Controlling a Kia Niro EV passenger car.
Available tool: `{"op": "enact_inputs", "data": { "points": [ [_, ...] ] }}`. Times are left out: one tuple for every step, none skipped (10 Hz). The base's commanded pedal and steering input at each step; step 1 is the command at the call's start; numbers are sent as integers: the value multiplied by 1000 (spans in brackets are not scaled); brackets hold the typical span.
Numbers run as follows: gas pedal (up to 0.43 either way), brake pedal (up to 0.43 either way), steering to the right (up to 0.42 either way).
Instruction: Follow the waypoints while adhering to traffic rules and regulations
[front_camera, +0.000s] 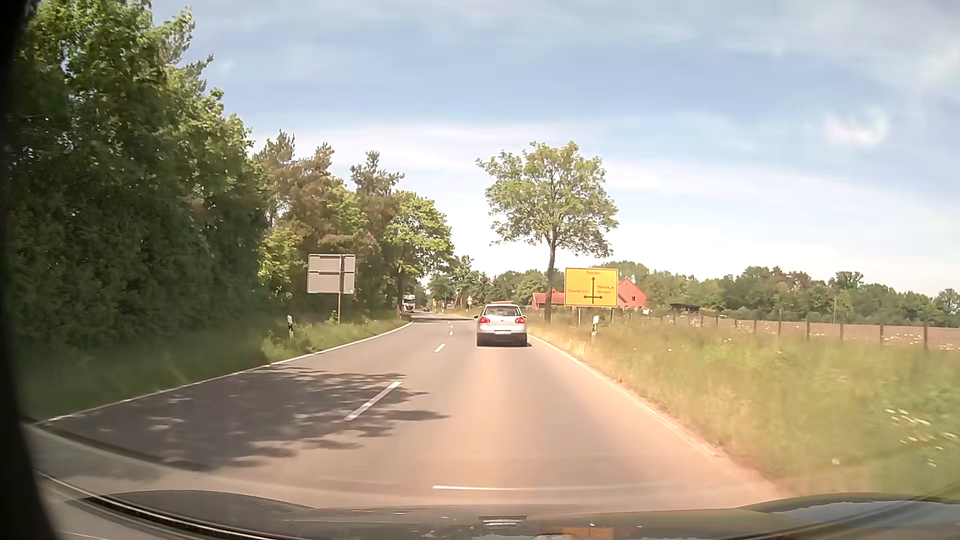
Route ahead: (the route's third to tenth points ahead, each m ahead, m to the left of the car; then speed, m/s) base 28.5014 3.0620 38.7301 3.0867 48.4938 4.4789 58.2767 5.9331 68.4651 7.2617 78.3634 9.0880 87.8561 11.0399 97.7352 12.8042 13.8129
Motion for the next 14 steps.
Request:
{"op": "enact_inputs", "data": {
  "points": [
    [79,0,-12],
    [87,0,-12],
    [98,0,-12],
    [110,0,-12],
    [110,0,-12],
    [110,0,-12],
    [110,0,-12],
    [110,0,-12],
    [118,0,-11],
    [118,0,-11],
    [130,0,-11],
    [130,0,-10],
    [130,0,-10],
    [150,0,-10]
  ]
}}
